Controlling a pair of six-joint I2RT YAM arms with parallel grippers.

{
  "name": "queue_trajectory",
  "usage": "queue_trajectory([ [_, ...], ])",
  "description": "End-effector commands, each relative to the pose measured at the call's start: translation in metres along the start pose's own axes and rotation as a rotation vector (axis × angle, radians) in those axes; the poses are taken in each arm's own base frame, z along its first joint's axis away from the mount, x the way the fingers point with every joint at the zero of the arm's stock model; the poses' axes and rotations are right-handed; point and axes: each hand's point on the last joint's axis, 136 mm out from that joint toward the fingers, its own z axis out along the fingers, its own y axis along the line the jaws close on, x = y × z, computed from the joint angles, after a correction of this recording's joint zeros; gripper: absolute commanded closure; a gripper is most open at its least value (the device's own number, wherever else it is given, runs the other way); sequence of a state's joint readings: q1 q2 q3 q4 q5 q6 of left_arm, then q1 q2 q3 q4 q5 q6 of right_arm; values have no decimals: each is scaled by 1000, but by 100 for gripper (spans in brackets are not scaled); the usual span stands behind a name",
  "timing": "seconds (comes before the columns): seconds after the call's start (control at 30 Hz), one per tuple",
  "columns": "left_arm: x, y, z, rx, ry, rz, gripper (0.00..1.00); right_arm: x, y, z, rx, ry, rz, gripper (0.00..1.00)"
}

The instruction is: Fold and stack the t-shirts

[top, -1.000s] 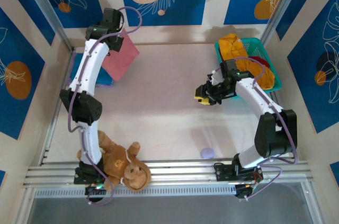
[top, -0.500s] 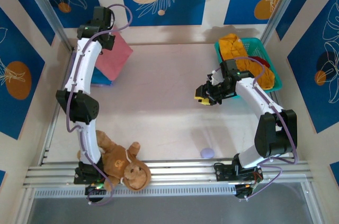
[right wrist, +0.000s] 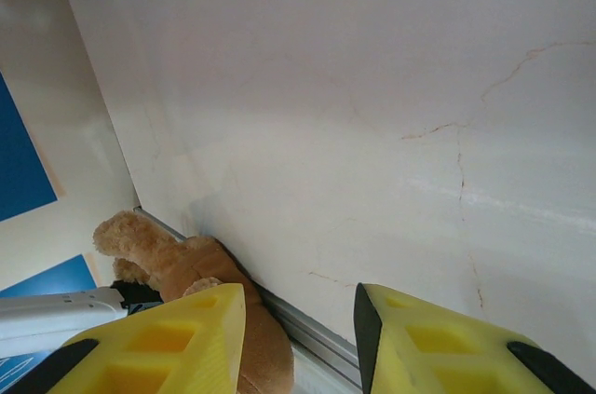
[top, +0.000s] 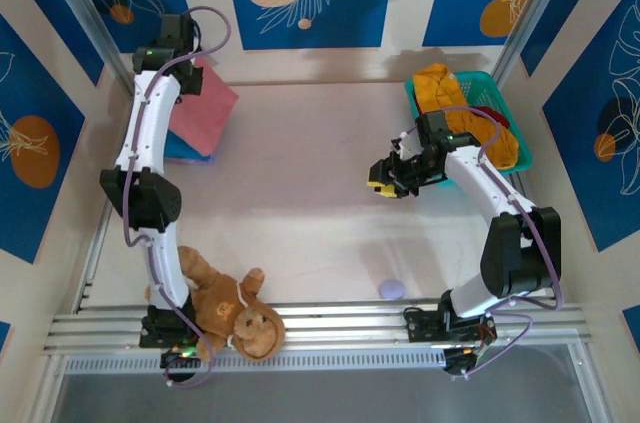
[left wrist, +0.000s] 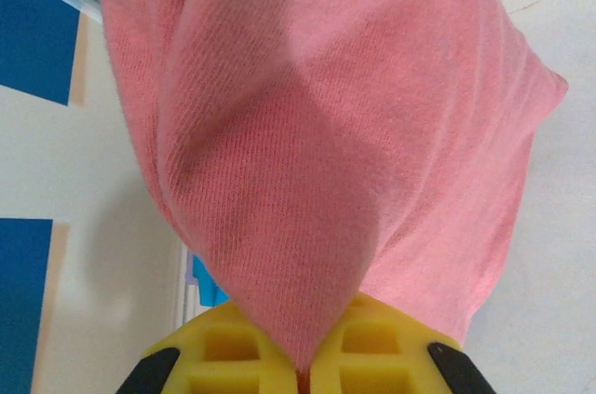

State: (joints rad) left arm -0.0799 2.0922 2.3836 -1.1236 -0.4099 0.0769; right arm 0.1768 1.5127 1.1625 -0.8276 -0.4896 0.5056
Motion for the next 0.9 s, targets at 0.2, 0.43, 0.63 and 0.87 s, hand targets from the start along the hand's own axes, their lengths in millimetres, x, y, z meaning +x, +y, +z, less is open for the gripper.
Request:
queue_trajectory([
  [0.2, -1, 21, 19, -22, 8, -144, 100, 1, 5, -9, -3, -7, -15, 62],
  [0.43, -6, 35, 28, -34, -14, -180, 100, 1, 4, -14, -3, -16, -16, 62],
  [0.63, 4, 49, 45, -20, 19, -202, 100, 2, 5, -16, -5, -17, -11, 62],
  [0.87, 29, 63, 79, 2, 101, -279, 100, 3, 10, -20, -4, -6, -14, 62],
])
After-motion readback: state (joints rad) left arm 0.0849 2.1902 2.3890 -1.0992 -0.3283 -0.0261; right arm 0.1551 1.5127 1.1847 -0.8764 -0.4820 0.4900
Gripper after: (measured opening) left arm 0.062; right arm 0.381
